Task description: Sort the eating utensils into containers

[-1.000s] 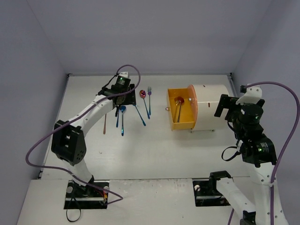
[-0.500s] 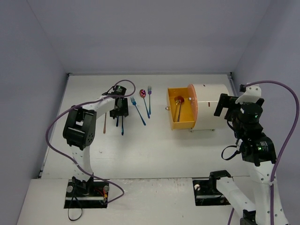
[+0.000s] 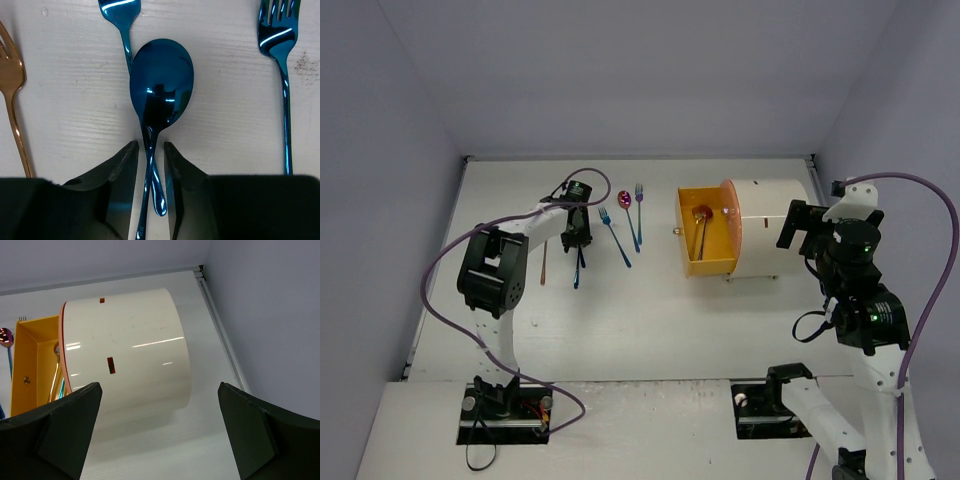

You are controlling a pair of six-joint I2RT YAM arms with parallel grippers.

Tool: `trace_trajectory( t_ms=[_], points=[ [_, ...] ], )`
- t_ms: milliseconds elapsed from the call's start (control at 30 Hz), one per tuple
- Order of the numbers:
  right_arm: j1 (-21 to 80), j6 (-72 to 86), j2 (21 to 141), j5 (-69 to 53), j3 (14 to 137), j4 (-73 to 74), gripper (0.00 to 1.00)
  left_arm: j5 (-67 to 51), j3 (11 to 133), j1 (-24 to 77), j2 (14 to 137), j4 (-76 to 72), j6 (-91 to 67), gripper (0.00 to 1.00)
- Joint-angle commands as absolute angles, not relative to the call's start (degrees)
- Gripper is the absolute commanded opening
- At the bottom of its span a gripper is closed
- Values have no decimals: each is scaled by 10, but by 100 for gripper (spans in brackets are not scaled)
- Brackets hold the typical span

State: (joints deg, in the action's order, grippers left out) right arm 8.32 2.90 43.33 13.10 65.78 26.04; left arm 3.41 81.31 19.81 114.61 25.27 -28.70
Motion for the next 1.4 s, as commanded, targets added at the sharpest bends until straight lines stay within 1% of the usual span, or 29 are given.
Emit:
trace_trajectory(
  t_ms=[0,33,100,233,367,467,633,767,833,1233,1367],
  points=[
    [85,24,439,139,662,234,100,59,814,201,1106,255,-294,28],
    [86,23,439,139,662,234,100,60,812,201,1102,255,-294,30],
    [86,23,440,137,661,234,100,61,805,202,1094,256,-294,31],
    [86,23,440,134,658,234,100,57,793,202,1081,260,-294,29],
    [86,24,443,133,658,234,100,46,779,204,1076,261,-294,20],
    [85,24,444,132,657,234,100,47,773,208,1071,257,-293,18],
    [86,27,445,126,655,234,100,47,774,208,1067,258,-286,7],
    [86,28,443,122,654,234,100,50,773,208,1058,258,-286,4],
    [85,28,443,121,653,234,100,51,774,208,1054,260,-283,0],
    [86,27,449,119,656,234,100,54,795,215,1006,285,-281,0],
    [86,25,451,126,660,234,100,43,867,255,976,299,-300,0]
  ],
)
